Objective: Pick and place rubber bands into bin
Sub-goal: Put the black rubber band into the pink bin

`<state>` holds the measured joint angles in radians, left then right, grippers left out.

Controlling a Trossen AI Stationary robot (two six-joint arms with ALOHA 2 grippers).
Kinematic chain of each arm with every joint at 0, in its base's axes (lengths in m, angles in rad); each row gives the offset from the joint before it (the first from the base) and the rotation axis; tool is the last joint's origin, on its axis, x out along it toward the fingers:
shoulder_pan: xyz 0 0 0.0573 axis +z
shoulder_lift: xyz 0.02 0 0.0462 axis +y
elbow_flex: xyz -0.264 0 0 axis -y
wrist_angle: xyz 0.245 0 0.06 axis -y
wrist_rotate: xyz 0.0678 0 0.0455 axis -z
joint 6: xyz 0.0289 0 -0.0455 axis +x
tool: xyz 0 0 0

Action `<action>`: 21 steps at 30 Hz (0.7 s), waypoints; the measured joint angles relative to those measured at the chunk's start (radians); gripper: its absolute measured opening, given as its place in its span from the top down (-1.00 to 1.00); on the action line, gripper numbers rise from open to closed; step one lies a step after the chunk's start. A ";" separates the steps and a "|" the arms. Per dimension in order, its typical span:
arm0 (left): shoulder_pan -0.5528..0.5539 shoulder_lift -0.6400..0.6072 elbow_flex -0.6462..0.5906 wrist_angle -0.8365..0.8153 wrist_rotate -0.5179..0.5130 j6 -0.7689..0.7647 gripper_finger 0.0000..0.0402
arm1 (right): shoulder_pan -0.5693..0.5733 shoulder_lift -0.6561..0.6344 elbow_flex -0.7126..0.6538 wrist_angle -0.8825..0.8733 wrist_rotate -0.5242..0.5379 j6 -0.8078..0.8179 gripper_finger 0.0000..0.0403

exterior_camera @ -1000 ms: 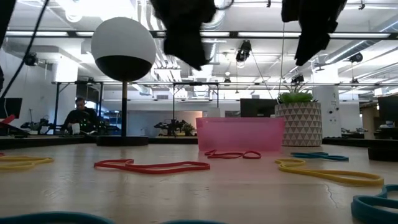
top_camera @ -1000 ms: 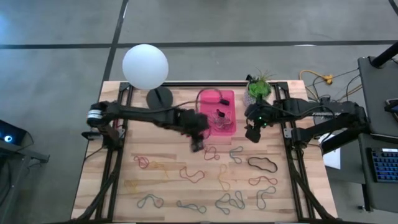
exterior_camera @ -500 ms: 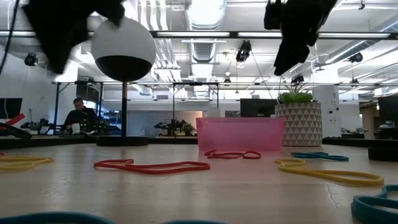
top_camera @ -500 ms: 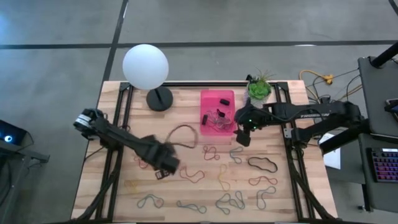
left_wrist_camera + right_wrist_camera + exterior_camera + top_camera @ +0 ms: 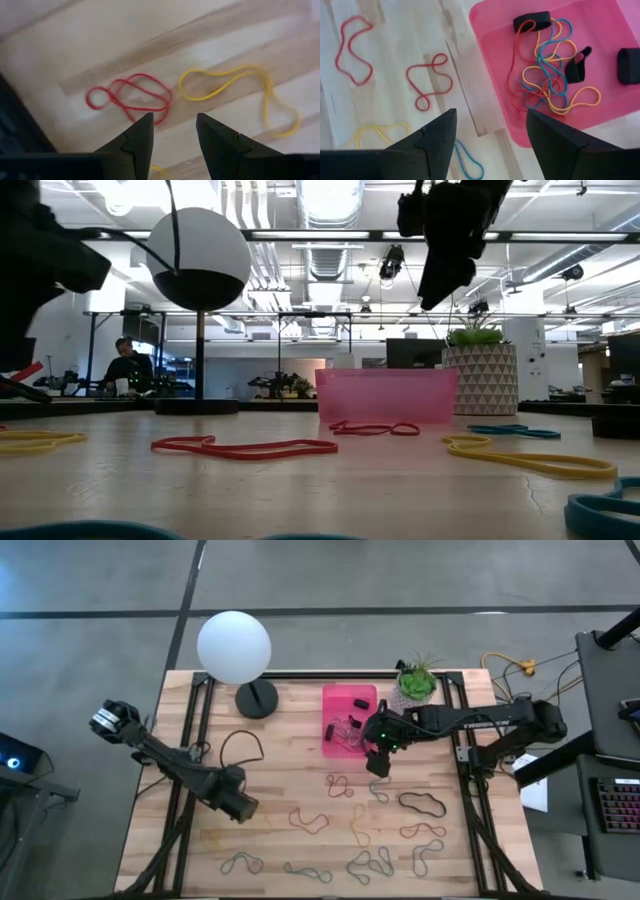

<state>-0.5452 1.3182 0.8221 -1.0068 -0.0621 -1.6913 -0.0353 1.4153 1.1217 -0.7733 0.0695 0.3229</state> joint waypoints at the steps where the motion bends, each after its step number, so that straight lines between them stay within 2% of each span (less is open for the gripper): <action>1: -0.004 -0.013 -0.013 0.005 0.001 0.027 0.33 | 0.000 0.009 0.009 -0.008 -0.002 -0.018 -0.11; 6: -0.006 -0.081 -0.061 0.006 0.003 0.110 0.33 | 0.000 0.041 0.045 -0.108 -0.004 -0.060 -0.11; 10: -0.006 -0.128 -0.085 0.009 -0.002 0.111 0.33 | 0.018 0.036 0.026 -0.249 -0.055 -0.061 -0.11; 16: -0.006 -0.157 -0.103 0.015 -0.037 0.135 0.33 | 0.152 -0.052 -0.113 -0.321 -0.078 0.053 -0.11; 21: -0.005 -0.154 -0.105 0.053 -0.060 0.187 0.33 | 0.301 -0.143 -0.282 -0.236 -0.065 0.211 -0.11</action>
<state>-0.5507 1.1644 0.7172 -0.9540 -0.1225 -1.5038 0.2661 1.2726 0.8395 -1.0097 0.0044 0.5336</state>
